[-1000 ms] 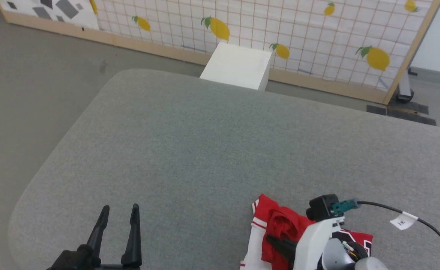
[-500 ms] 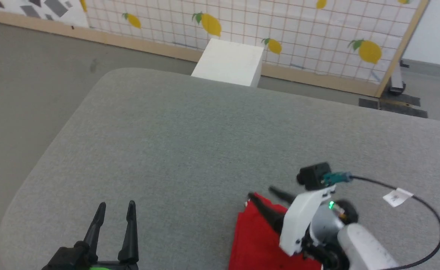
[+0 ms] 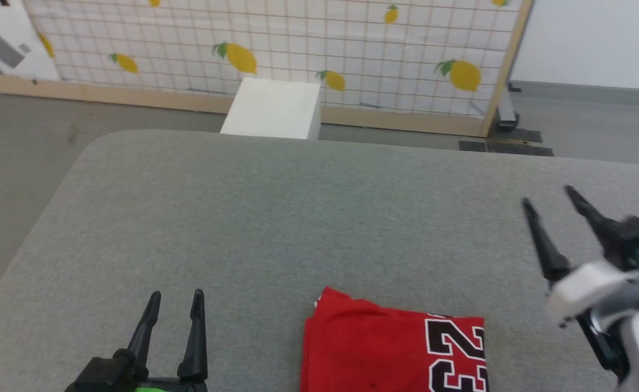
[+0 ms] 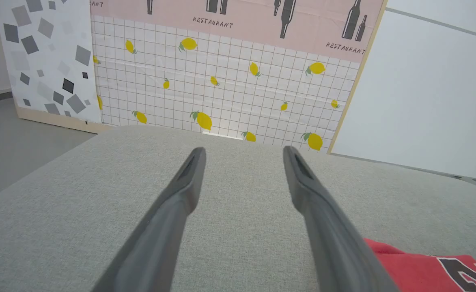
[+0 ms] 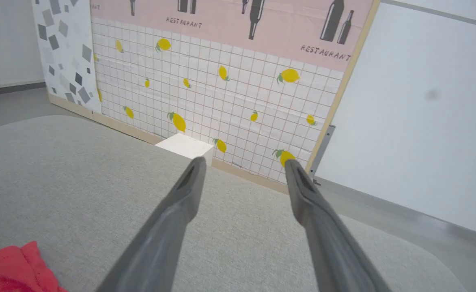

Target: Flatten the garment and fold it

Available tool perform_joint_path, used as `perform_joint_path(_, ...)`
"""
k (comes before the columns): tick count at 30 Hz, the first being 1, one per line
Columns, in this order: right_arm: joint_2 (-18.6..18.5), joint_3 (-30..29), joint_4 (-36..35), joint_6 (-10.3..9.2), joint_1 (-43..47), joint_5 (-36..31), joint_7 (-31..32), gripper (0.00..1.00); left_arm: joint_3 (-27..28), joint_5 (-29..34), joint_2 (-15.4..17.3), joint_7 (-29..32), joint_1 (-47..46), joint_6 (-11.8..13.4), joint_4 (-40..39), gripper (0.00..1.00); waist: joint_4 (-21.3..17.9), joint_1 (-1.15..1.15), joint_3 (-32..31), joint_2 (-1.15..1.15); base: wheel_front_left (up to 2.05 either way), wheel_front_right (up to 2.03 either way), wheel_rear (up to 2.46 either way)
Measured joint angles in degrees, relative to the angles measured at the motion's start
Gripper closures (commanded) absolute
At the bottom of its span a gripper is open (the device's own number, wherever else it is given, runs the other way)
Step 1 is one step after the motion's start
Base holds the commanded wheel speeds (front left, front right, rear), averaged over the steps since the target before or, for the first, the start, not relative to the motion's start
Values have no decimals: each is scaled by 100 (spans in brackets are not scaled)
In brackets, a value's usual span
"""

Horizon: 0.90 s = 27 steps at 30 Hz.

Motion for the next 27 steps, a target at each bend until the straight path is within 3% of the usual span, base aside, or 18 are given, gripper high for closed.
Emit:
perform_joint_path(7, 605, -1073, -938, 0, 1257, -167, -568, 0, -10, 5, -2, 0, 5, -1, -123, 0, -289, 0, -13, 0, 0, 0, 0)
perform_joint_path(17, 1180, -1203, -1618, 0, 2371, -322, -813, 0, -41, 16, -2, 0, 57, -2, -282, 0, -439, 0, 20, 0, 0, 0, 0)
perform_joint_path(27, 1202, -1081, -1681, 0, 2377, -68, -342, 0, -83, 16, -2, 1, 53, -2, -282, 0, -409, 0, 115, 0, 0, 0, 0)
